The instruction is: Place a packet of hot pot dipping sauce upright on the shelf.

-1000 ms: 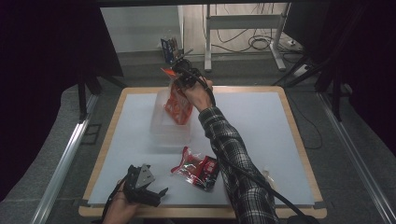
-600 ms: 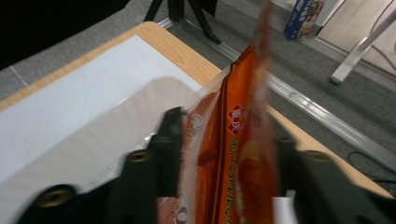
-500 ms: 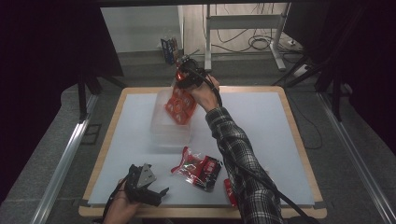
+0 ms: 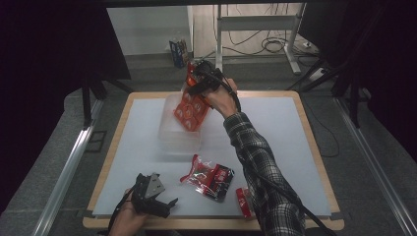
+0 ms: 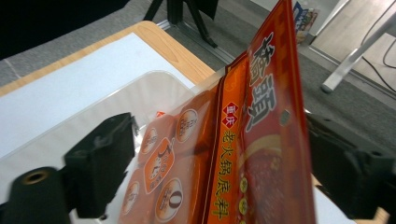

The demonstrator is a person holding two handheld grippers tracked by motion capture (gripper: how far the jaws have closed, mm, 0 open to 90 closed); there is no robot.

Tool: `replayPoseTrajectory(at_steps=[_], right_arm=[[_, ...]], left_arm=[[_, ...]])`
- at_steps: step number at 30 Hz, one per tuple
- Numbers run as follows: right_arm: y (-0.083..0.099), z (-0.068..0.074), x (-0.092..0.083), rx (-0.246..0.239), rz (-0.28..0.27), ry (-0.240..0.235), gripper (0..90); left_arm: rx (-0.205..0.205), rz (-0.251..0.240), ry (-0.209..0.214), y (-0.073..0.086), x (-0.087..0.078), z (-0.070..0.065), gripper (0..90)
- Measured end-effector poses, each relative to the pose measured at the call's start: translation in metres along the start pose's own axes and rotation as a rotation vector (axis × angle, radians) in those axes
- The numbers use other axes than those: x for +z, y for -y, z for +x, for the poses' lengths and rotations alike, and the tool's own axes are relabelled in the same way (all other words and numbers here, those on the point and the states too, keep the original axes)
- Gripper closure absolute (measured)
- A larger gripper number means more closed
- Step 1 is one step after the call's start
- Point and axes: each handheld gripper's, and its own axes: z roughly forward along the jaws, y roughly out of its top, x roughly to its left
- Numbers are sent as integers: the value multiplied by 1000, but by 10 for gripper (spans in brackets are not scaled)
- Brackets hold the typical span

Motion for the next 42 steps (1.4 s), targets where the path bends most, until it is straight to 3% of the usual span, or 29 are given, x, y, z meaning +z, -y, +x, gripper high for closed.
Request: replayPoseTrajectory(at_steps=[10,13,16,23,30,42], right_arm=[[7,-6,-17,13,-20,-61,18],[9,-6,-18,-9,-10,-83,0],[12,-3,-20,-36,-1,-70,0],[19,0,-28,-38,-6,-96,0],[27,-1,-38,-46,-7,-94,0],[45,2,-58,-92,-44,-57,0]], left_arm=[[-5,-5,1,0,1,0,0],[-1,-3,-1,0,1,1,0],[0,-3,0,0,0,1,0],[6,-2,-1,0,1,-1,0],[19,4,-7,0,1,-1,0],[20,2,-6,-1,2,-2,0]])
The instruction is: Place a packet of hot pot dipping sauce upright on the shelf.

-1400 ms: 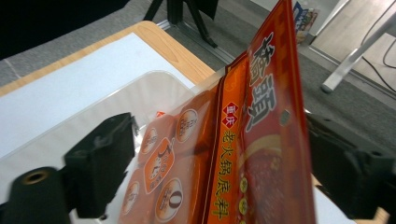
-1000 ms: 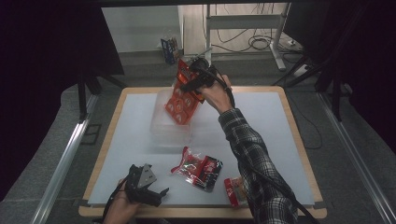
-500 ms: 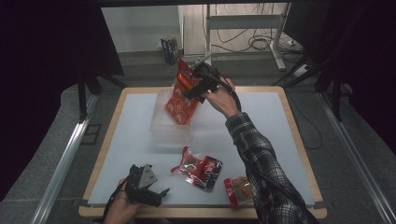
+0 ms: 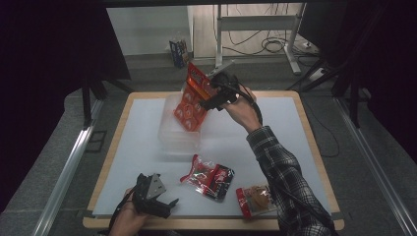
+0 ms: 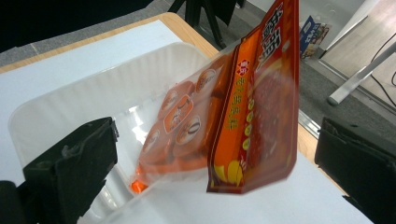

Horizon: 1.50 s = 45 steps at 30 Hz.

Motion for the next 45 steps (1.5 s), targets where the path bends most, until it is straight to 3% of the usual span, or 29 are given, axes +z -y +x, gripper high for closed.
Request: replayPoseTrajectory(at_steps=[10,19,28,35,38,40,45], right_arm=[[18,2,-13,26,-15,-13,0],[46,9,-24,52,-17,-46,0],[74,19,-33,65,-16,-75,0],[93,27,-41,50,-15,-85,0],[103,31,-44,51,-9,-95,0],[111,34,-45,47,1,-105,0],[128,40,-49,59,15,-128,0]], left_arm=[[1,4,-1,0,-1,0,0],[-1,14,8,1,-1,0,11],[-39,-35,15,4,-5,5,27],[-63,-64,68,5,-5,10,33],[-105,-76,116,5,-4,12,32],[-120,-81,126,5,-4,12,31],[-107,-54,140,3,-2,8,21]])
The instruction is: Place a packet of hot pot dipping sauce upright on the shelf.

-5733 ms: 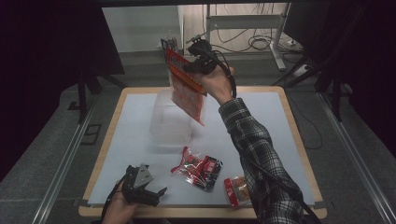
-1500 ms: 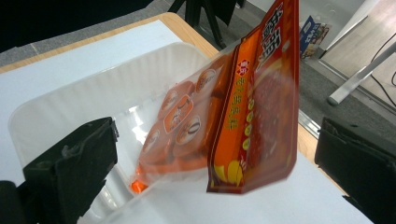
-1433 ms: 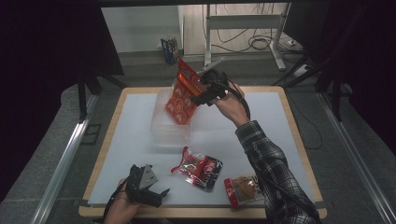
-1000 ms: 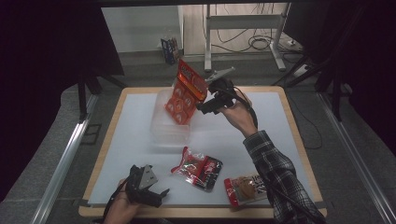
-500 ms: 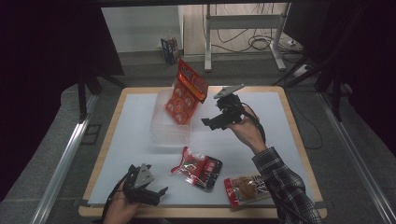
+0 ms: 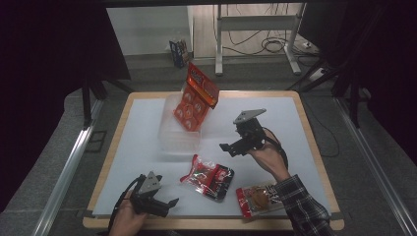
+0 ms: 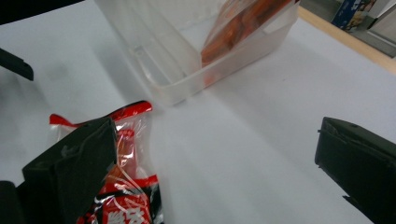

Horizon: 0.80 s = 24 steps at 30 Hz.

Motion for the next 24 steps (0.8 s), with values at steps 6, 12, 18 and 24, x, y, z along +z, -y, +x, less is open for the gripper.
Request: replayPoseTrajectory(at_steps=[6,12,18,24], right_arm=[[14,5,-3,23,-18,-43,0],[28,11,-6,25,-49,-79,0],[43,13,-10,63,-66,-88,0],[49,18,-13,75,-67,-88,0]], left_arm=[[50,39,-36,-2,3,-7,11],[23,52,-41,-3,1,-8,7],[8,92,-33,-5,1,-10,9],[22,81,-38,-9,1,-13,49]])
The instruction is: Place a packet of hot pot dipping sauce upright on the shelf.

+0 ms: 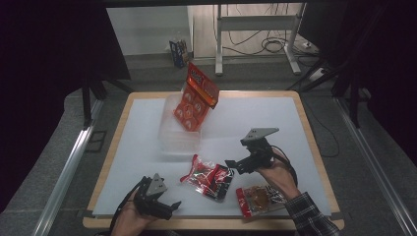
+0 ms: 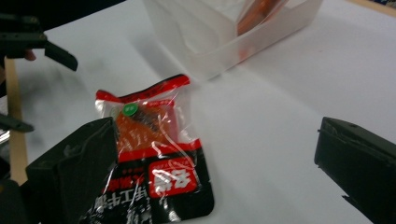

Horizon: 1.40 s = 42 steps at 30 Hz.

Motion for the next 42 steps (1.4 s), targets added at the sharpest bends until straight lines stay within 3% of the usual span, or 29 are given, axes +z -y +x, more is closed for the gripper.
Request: replayPoseTrajectory(at_steps=[3,12,19,23,25,33,42], right_arm=[[5,7,1,-15,24,-1,0],[23,22,-1,-12,51,-4,0],[34,28,-1,-1,94,16,0],[39,31,-1,-5,104,22,0],[41,31,-1,-6,110,28,6],[48,32,-7,8,139,38,11],[53,32,-5,11,173,38,11]], left_arm=[[9,-23,11,-3,-3,0,125],[-29,-123,33,-18,-3,7,396],[-16,-127,31,-35,10,9,619],[-17,-133,21,-46,17,12,827],[-20,-132,25,-52,23,15,887],[-5,-104,8,-64,46,18,898],[2,-30,-22,-61,61,23,898]])
